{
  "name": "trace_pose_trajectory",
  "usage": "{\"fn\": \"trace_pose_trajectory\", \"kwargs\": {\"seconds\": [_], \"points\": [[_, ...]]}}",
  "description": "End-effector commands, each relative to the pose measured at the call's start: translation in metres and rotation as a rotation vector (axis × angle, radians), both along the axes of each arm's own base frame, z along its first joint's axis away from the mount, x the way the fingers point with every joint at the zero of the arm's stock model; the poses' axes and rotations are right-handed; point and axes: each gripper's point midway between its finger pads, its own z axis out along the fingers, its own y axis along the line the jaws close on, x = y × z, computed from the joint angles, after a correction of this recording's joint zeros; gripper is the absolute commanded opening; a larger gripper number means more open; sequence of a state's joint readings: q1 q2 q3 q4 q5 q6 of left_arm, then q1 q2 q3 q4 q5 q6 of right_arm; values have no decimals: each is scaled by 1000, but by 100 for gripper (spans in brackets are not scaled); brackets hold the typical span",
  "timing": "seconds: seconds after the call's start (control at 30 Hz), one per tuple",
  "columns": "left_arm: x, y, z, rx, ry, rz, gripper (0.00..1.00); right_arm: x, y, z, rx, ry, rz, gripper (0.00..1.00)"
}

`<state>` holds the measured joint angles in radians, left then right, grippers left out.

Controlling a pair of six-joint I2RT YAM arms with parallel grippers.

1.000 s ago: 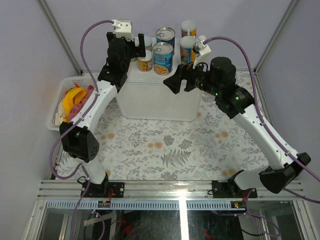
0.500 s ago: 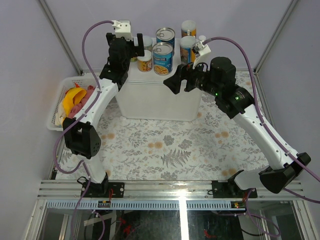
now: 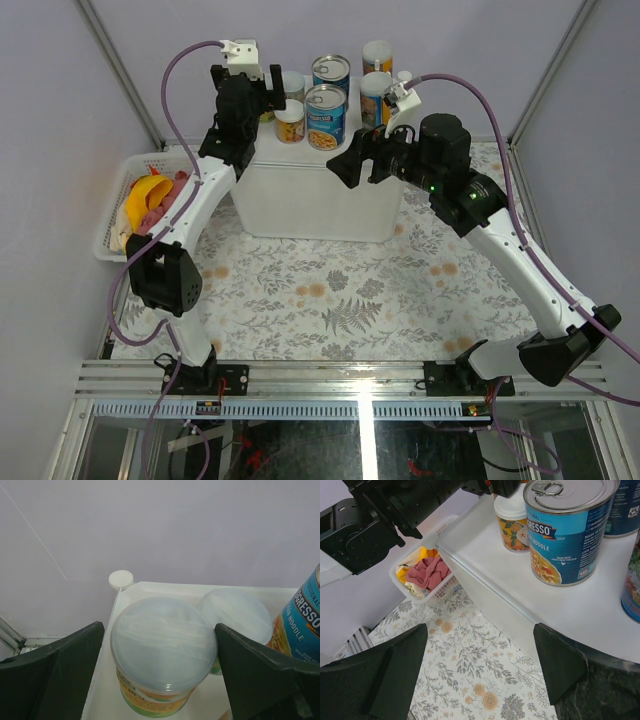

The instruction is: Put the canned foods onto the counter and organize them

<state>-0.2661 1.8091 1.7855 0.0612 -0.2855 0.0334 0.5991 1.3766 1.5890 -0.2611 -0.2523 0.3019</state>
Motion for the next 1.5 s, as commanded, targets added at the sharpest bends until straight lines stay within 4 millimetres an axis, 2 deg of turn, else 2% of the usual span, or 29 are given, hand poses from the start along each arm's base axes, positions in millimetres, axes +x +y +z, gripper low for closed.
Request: {"fn": "trace_pose_trajectory", "kwargs": {"seconds": [0.0,0.27,0.5,0.83,1.17,1.37,1.47], "points": [[5,21,24,-34,-90,81,86,3,-4,23,22,-58,-15,94],[3,30,30,-36,-125,107,85,5,-3,22,22,-55,-14,94],[11,36,29,-46,-133,105,85,6,-2,21,21,-50,-12,94],[24,27,19,-10,-145,51,88,6,-3,18,10,-43,-18,94],[26,42,16,36,-165,137,79,8,-1,13,-1,-35,-16,94],[32,41,14,30,-182,140,80,8,-2,12,-6,-35,-16,94],[34,40,12,17,-181,140,84,8,-3,12,-10,-34,-19,94]]}}
